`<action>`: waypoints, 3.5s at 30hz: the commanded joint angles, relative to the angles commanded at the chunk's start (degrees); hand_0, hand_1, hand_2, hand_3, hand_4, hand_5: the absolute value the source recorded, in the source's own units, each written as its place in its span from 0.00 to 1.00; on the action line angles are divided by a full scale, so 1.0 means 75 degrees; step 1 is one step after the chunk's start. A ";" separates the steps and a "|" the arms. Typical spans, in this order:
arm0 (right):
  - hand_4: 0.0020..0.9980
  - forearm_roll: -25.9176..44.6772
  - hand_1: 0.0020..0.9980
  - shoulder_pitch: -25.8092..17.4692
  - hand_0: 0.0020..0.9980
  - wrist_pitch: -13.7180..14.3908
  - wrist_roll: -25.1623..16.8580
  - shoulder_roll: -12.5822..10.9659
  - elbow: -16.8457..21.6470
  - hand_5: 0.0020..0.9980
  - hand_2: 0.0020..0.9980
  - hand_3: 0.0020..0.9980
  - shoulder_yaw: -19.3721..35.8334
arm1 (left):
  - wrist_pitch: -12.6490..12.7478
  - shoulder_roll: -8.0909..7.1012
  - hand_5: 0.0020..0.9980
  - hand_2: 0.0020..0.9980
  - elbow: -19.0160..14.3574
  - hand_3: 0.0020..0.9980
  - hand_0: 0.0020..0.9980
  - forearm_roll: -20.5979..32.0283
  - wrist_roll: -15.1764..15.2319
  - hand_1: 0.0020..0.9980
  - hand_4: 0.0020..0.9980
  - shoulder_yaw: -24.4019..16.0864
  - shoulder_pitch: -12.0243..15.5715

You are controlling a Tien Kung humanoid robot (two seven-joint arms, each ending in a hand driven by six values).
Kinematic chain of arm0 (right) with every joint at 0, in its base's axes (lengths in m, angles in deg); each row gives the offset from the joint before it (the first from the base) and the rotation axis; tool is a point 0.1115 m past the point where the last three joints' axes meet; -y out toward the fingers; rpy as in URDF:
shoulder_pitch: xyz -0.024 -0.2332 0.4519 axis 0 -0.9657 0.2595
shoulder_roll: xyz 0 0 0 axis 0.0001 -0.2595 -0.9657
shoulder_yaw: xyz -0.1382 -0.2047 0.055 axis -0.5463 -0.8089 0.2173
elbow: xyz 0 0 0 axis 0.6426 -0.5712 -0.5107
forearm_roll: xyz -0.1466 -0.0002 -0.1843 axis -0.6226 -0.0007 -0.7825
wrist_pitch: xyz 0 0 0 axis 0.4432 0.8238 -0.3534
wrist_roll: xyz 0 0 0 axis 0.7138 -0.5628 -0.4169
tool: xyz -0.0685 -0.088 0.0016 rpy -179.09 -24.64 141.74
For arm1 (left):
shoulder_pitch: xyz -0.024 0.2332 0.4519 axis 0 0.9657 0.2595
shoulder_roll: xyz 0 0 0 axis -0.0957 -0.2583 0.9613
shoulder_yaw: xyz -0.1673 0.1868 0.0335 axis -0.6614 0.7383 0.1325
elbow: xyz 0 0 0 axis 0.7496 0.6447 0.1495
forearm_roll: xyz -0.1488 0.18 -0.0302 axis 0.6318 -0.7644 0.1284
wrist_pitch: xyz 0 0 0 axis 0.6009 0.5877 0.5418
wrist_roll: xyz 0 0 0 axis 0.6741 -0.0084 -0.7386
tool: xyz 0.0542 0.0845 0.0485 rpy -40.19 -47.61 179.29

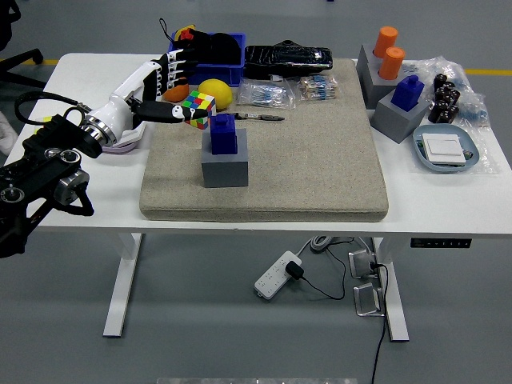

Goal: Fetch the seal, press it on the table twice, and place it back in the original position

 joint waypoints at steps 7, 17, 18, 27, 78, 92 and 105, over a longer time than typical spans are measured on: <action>0.82 0.0021 0.79 0.0009 0.86 -0.0033 -0.0018 0.0004 0.0006 0.52 0.77 0.76 -0.0035 | 0.0089 0.0217 0.00 0.99 0.0256 0.99 0.91 0.0016 0.0093 0.98 1.00 0.0148 0.0012; 0.82 0.0033 0.79 0.0036 0.86 -0.0052 -0.0027 0.0009 0.0010 0.52 0.77 0.76 -0.0057 | 0.0176 0.0588 0.00 0.99 0.0889 0.98 0.91 -0.0004 0.0108 0.97 1.00 0.0407 -0.0128; 0.82 0.0033 0.79 0.0036 0.86 -0.0052 -0.0027 0.0010 0.0008 0.52 0.77 0.76 -0.0058 | 0.0178 0.0614 0.00 0.99 0.0947 0.98 0.91 -0.0006 0.0106 0.97 1.00 0.0441 -0.0139; 0.82 0.0044 0.79 0.0047 0.86 -0.0056 -0.0028 0.0022 0.0002 0.52 0.77 0.76 -0.0103 | 0.0248 0.0834 0.00 0.84 0.1541 0.76 0.88 0.0138 0.0208 0.88 1.00 0.0807 -0.0212; 0.84 0.0097 0.80 0.0057 0.86 -0.0061 -0.0023 -0.0043 0.0009 0.53 0.77 0.77 -0.0375 | 0.0462 0.1635 0.00 0.62 0.2381 0.66 0.72 0.0706 0.0231 0.70 0.82 0.1556 -0.0457; 0.84 0.0105 0.80 0.0081 0.86 -0.0056 -0.0021 -0.0045 0.0011 0.53 0.77 0.77 -0.0356 | 0.0694 0.1803 0.00 0.43 0.2659 0.51 0.69 0.0790 0.0321 0.51 0.73 0.1751 -0.0622; 0.84 0.0106 0.80 0.0074 0.86 -0.0038 -0.0028 -0.0035 0.0011 0.53 0.77 0.77 -0.0353 | 0.1114 0.1840 0.00 0.39 0.2393 0.50 0.67 0.1196 0.0961 0.46 0.72 0.1660 -0.0611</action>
